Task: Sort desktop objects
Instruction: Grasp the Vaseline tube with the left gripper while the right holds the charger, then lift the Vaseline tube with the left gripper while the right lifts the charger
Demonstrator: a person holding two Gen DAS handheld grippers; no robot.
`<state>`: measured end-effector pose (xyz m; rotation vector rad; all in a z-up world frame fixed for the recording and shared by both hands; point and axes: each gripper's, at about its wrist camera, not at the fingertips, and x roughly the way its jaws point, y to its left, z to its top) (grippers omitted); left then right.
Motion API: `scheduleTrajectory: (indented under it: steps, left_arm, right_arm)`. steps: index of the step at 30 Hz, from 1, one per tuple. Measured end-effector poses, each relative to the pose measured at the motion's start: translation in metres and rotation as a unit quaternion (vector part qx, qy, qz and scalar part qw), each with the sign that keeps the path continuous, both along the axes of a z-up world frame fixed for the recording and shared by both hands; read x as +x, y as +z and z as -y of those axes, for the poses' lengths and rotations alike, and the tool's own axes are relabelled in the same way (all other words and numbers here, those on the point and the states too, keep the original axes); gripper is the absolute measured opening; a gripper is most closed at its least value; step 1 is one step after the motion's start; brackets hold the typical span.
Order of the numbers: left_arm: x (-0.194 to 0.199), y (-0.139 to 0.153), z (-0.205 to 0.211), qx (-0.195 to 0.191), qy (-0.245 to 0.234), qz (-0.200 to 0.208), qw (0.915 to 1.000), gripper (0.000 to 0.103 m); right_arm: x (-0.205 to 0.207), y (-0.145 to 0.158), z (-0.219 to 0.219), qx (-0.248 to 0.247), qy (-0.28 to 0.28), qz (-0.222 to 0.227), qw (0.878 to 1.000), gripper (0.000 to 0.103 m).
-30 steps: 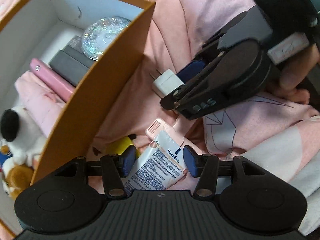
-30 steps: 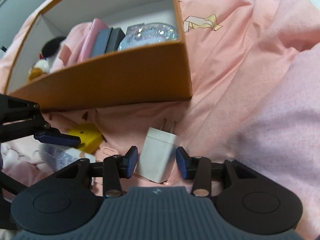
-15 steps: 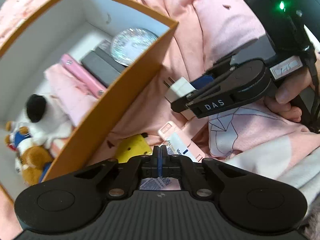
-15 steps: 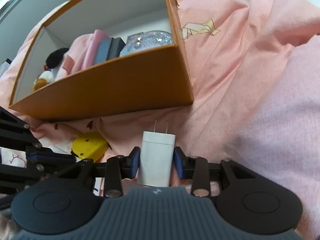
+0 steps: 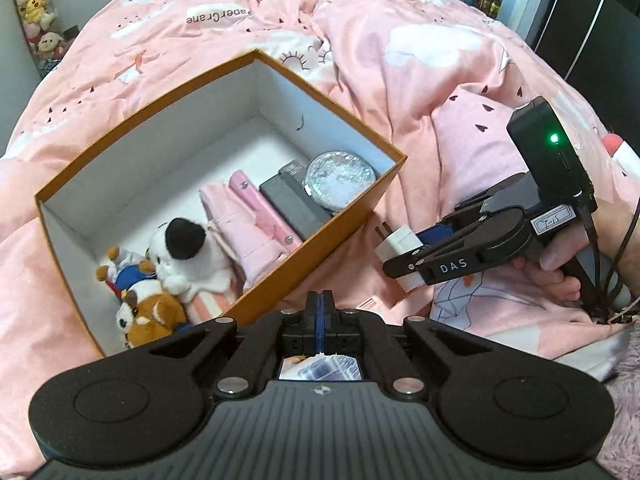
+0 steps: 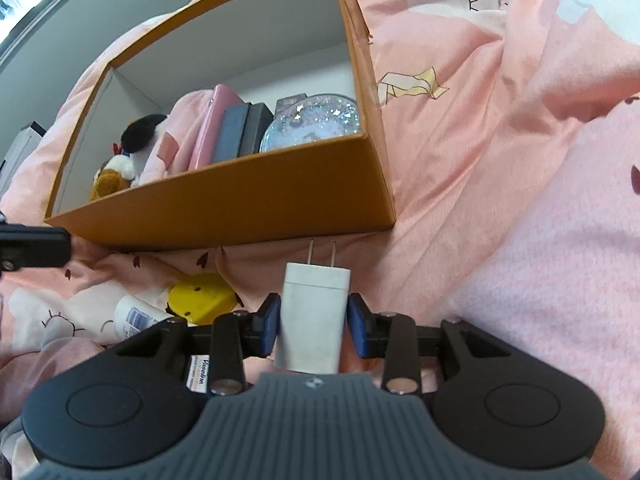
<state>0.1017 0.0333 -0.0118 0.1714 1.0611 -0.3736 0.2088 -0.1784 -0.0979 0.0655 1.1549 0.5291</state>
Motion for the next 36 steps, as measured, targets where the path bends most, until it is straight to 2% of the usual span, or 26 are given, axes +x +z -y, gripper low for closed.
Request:
scheduleTrajectory:
  steps: [3, 6, 9, 11, 12, 13, 18, 23, 27, 29, 31, 33, 36]
  left_arm:
    - [-0.002, 0.000, 0.005, 0.006, -0.054, -0.026, 0.9982, 0.000]
    - [0.000, -0.015, 0.019, 0.014, -0.105, -0.050, 0.9931, 0.002]
    - [0.005, -0.029, 0.033, 0.024, -0.162, -0.066, 0.9843, 0.021]
    - [0.010, -0.037, 0.040, 0.029, -0.188, -0.077, 0.9787, 0.036]
    - [0.010, -0.040, 0.043, 0.033, -0.198, -0.080, 0.9763, 0.040]
    - [0.014, -0.044, 0.046, 0.038, -0.209, -0.085, 0.9734, 0.051]
    - [0.029, -0.064, 0.061, 0.062, -0.256, -0.108, 0.9585, 0.059]
    - [0.037, -0.085, 0.071, 0.079, -0.271, -0.142, 0.9488, 0.059]
    - [0.036, -0.089, 0.074, 0.071, -0.277, -0.147, 0.9470, 0.059]
    - [0.035, -0.088, 0.074, 0.056, -0.270, -0.158, 0.9480, 0.042]
    - [0.031, -0.089, 0.074, 0.053, -0.260, -0.159, 0.9509, 0.041]
    - [0.024, -0.086, 0.074, 0.053, -0.260, -0.152, 0.9519, 0.033]
    - [0.016, -0.077, 0.073, 0.055, -0.242, -0.140, 0.9586, 0.024]
  right_arm:
    - [0.000, -0.004, -0.002, -0.004, 0.003, -0.002, 1.000, 0.038]
    - [-0.005, -0.001, 0.003, -0.005, 0.003, -0.005, 1.000, 0.038]
    - [-0.005, -0.001, 0.004, -0.006, 0.002, -0.007, 1.000, 0.038]
    - [-0.006, -0.002, 0.004, -0.008, 0.002, -0.008, 1.000, 0.037]
    - [-0.006, -0.002, 0.004, -0.010, 0.002, -0.009, 1.000, 0.037]
    - [-0.006, -0.002, 0.003, -0.011, 0.003, -0.009, 1.000, 0.037]
    - [-0.004, -0.005, 0.003, -0.009, 0.004, -0.014, 1.000, 0.037]
    - [-0.001, -0.009, 0.005, -0.003, 0.004, -0.020, 1.000, 0.037]
    - [0.000, -0.012, 0.005, -0.002, 0.006, -0.025, 1.000, 0.037]
    - [0.001, -0.012, 0.005, -0.001, 0.007, -0.027, 1.000, 0.037]
    - [0.002, -0.013, 0.005, 0.000, 0.007, -0.029, 1.000, 0.037]
    - [0.002, -0.013, 0.005, -0.001, 0.008, -0.029, 1.000, 0.037]
    - [0.002, -0.013, 0.005, -0.001, 0.008, -0.028, 1.000, 0.037]
